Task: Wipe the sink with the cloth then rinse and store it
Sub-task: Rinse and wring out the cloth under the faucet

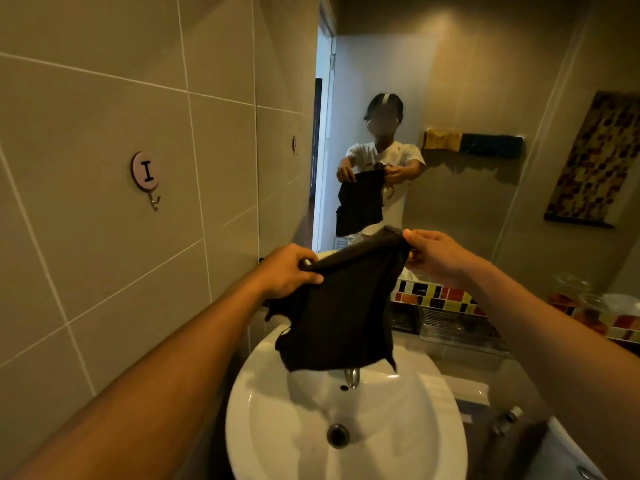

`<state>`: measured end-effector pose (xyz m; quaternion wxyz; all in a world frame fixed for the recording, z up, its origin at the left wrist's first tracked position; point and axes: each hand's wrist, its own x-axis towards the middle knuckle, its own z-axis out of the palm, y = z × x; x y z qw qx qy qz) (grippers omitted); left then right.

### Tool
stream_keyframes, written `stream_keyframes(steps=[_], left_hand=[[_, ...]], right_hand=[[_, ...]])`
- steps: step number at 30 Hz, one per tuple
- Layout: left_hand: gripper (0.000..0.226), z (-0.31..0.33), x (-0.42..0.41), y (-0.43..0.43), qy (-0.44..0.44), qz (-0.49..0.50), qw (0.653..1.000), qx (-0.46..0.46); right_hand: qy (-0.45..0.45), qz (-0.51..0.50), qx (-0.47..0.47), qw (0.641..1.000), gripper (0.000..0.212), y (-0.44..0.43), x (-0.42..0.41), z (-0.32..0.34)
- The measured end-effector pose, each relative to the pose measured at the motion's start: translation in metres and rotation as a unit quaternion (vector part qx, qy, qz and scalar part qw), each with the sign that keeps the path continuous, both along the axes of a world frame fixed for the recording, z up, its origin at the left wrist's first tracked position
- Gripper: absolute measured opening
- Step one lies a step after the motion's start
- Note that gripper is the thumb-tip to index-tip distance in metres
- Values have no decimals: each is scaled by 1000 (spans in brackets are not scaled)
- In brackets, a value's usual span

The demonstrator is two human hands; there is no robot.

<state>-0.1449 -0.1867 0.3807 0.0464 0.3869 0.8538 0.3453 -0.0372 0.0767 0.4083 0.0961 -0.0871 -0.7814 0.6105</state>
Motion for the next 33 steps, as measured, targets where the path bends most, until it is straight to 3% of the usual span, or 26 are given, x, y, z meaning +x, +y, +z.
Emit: stream_keyframes(steps=[4, 11, 15, 21, 24, 27, 33], left_hand=[[21, -4, -8, -22, -30, 47, 998, -23], [16, -11, -18, -43, -77, 93, 992, -25], [13, -17, -25, -51, -110, 110, 988, -24], [17, -18, -34, -48, -169, 130, 977, 1], [22, -16, -36, -34, -241, 163, 954, 70], [22, -15, -36, -11, -309, 200, 920, 137], [16, -5, -29, 39, -390, 203, 867, 233]], right_hand=[[54, -38, -86, 994, 29, 0, -8, 0], [-17, -19, -38, 999, 35, -11, -21, -2], [-14, -29, -29, 999, 22, -9, -29, -3], [2, -167, -4, 986, 31, -7, -46, -18], [-12, -218, -57, 974, 35, -11, -53, -26], [-16, -200, -78, 977, 24, -22, -59, -34], [64, -170, 17, 983, 21, -52, -66, -39]])
